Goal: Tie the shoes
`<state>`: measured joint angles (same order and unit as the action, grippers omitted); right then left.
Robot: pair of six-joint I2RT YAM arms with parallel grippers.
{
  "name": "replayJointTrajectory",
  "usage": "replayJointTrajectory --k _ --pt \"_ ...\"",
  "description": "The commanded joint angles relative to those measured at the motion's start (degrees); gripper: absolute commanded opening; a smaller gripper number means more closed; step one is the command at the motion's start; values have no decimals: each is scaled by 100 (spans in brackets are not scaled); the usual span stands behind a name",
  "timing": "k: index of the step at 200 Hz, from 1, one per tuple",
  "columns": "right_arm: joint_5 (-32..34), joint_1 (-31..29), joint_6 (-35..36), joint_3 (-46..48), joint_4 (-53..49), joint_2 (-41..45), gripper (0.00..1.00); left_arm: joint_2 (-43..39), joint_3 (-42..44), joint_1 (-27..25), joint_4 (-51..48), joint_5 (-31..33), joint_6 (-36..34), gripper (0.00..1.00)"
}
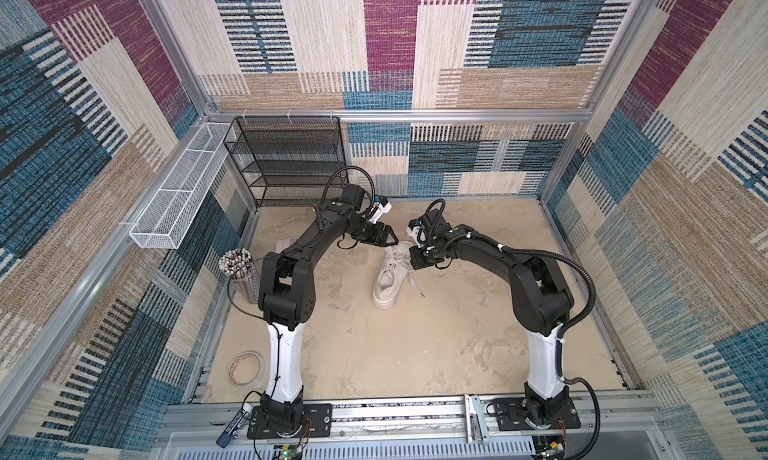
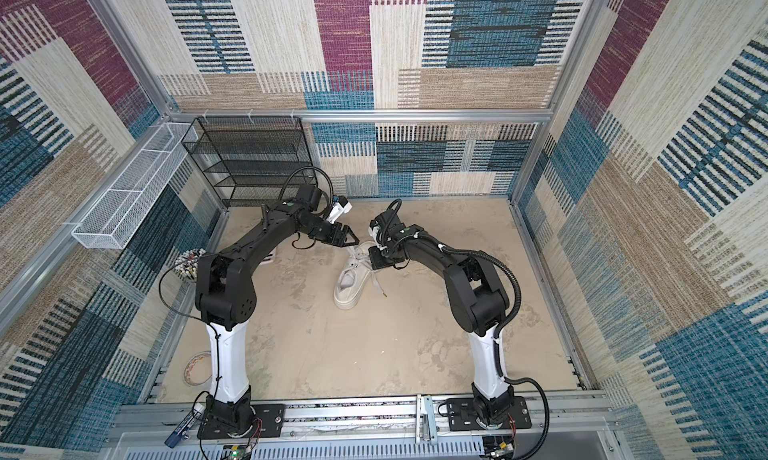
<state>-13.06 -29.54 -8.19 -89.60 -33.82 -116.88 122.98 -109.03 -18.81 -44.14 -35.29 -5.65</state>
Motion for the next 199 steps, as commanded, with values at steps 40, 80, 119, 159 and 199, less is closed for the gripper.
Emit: replayJointTrajectory --k 40,80,119,159,199 --pt "-83 1 -53 -44 43 12 1 286 -389 -217 -817 545 -865 53" --pt "-76 -1 -67 0 73 32 1 279 -381 -202 -931 656 -824 19" --pt "-83 1 -84 90 112 84 1 176 -364 -132 -861 772 -598 0" --pt "-56 9 -168 244 137 104 0 -337 414 107 224 438 306 0" --pt "14 17 -259 329 226 131 0 -823 1616 242 1569 -253 1257 0"
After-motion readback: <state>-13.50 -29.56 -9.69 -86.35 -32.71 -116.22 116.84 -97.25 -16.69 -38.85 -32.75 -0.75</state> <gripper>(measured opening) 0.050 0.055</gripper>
